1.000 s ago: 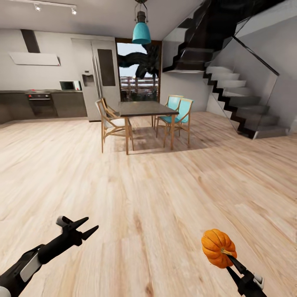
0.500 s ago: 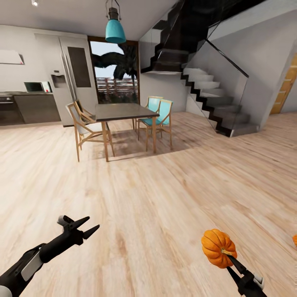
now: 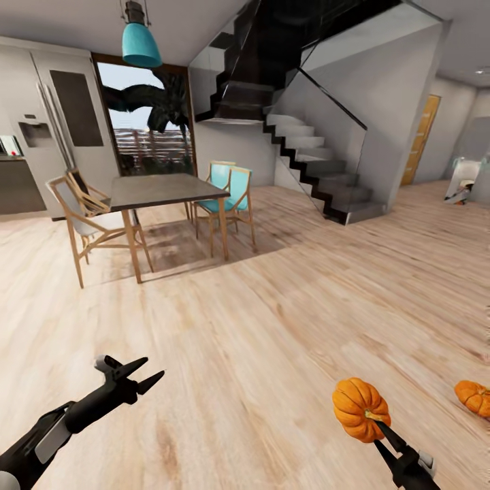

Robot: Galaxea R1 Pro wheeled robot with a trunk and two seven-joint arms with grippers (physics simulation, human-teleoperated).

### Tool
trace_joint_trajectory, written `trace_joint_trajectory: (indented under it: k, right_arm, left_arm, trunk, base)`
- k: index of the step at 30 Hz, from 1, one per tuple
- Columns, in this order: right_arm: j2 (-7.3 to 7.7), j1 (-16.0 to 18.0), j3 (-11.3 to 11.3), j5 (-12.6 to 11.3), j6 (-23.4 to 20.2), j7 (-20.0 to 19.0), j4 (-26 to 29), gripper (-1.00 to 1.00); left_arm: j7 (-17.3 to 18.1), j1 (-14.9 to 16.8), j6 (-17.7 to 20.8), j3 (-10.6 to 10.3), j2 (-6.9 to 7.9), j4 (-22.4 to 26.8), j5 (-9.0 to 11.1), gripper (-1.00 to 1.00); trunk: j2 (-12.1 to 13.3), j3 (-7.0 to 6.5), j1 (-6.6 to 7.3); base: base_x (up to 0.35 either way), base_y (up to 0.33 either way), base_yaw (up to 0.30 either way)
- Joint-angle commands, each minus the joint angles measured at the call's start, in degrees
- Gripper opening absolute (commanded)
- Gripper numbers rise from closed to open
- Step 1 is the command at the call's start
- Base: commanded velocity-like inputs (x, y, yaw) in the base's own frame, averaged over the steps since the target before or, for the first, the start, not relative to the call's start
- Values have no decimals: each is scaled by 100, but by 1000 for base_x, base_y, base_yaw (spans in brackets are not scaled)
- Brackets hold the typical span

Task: Place each of the two pumpkins and all three candles from the living room inside a cabinet in the living room (use any cabinet), then make sure every cabinet is closed, and position the cauldron so it is next to a table in the living room.

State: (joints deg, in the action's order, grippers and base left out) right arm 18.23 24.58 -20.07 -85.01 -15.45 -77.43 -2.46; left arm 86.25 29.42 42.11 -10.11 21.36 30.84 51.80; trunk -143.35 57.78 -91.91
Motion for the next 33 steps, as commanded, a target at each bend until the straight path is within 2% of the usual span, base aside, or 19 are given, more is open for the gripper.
trace_joint_trajectory:
  k: [1,25,33]
  right_arm:
    - [-3,12,-3,-51,-64,-44,-18,-100]
    - [-3,12,-2,-51,-56,26,-18,-100]
    - [-3,12,-2,-51,46,27,-18,-100]
  left_arm:
    - [24,3,60,-35,8,0,32,100]
    - [27,3,60,-44,8,27,32,100]
    - [29,3,60,-44,8,27,32,100]
  trunk:
    - [-2,3,-2]
    - [-2,-29,-2]
    - [-2,-29,-2]
  base:
    - [343,0,-288]
    - [344,0,-288]
    - [280,-145,-288]
